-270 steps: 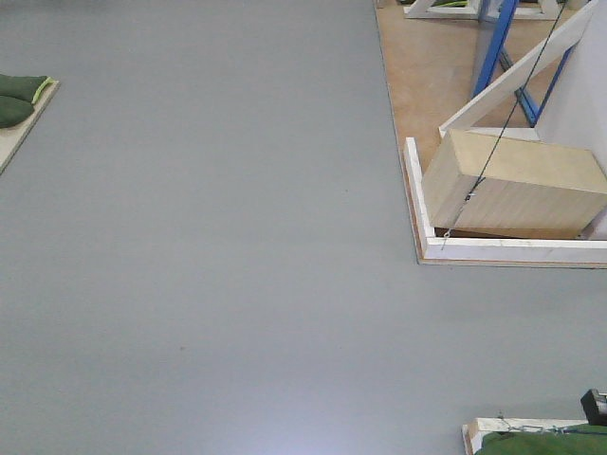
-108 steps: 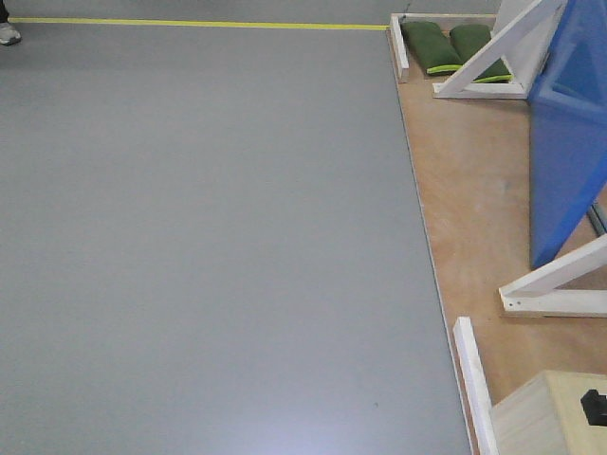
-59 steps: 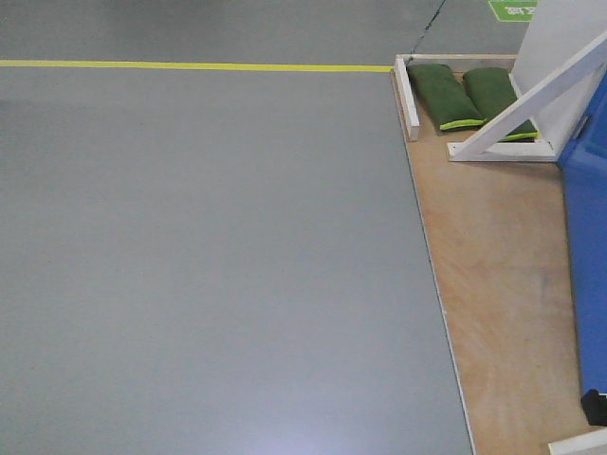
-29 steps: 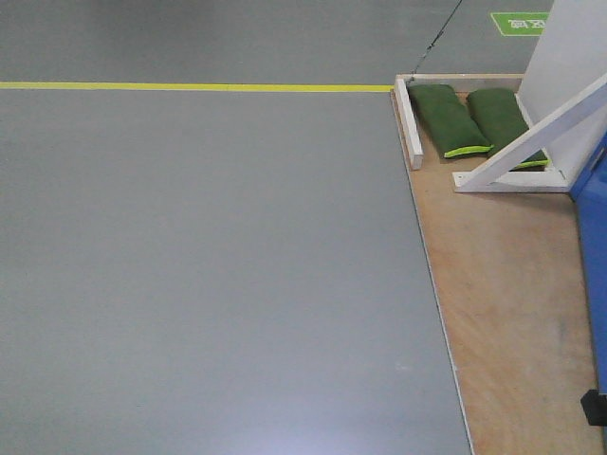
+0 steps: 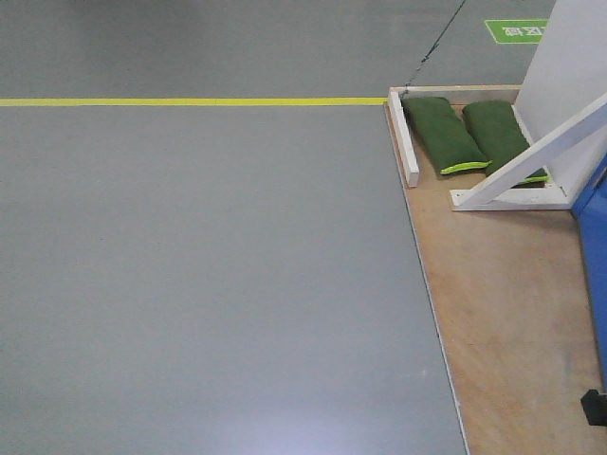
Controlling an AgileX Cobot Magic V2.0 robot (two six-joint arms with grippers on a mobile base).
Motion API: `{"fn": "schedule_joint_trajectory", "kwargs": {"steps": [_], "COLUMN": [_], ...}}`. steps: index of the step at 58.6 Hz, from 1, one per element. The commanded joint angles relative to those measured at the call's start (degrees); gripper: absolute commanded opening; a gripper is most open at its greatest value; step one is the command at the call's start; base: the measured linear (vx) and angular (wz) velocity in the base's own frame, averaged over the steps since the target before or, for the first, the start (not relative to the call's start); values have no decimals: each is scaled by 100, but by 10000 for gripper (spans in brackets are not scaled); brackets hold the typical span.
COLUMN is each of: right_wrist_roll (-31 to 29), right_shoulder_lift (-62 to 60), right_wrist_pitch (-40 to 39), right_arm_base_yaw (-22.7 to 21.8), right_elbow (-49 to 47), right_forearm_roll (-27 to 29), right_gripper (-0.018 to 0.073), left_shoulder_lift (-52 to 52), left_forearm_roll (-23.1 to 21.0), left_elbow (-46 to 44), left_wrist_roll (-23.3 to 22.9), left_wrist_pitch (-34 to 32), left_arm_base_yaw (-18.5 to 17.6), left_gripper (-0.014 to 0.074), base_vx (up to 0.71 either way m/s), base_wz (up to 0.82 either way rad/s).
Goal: Move to blue door and open it
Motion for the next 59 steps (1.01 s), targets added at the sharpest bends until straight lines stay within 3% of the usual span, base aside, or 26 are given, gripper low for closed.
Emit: {"fn": "schedule_joint_trajectory", "kwargs": {"steps": [1, 48, 59], "right_wrist_roll": [6, 6, 6], "right_shoulder_lift": [-78, -78, -73], "right_wrist_pitch": [-483, -428, -120], "right_arm_base_yaw": [19, 19, -65], "right_elbow": [16, 16, -402], "right_forearm_roll": [-31, -31, -373], "right_gripper": [-1, -1, -1], "left_shoulder_lift": [-80, -80, -80], "left_forearm_roll": [-10, -10, -10], "left_elbow": [-157, -157, -157], "left_wrist_roll": [-37, -37, -37], "left_wrist_pitch": [-478, -478, -478], "left_arm_base_yaw": [3, 3, 3], "left_gripper": [73, 73, 73], "base_vx": [12, 2, 0], "base_wz": [-2, 0, 0]}}
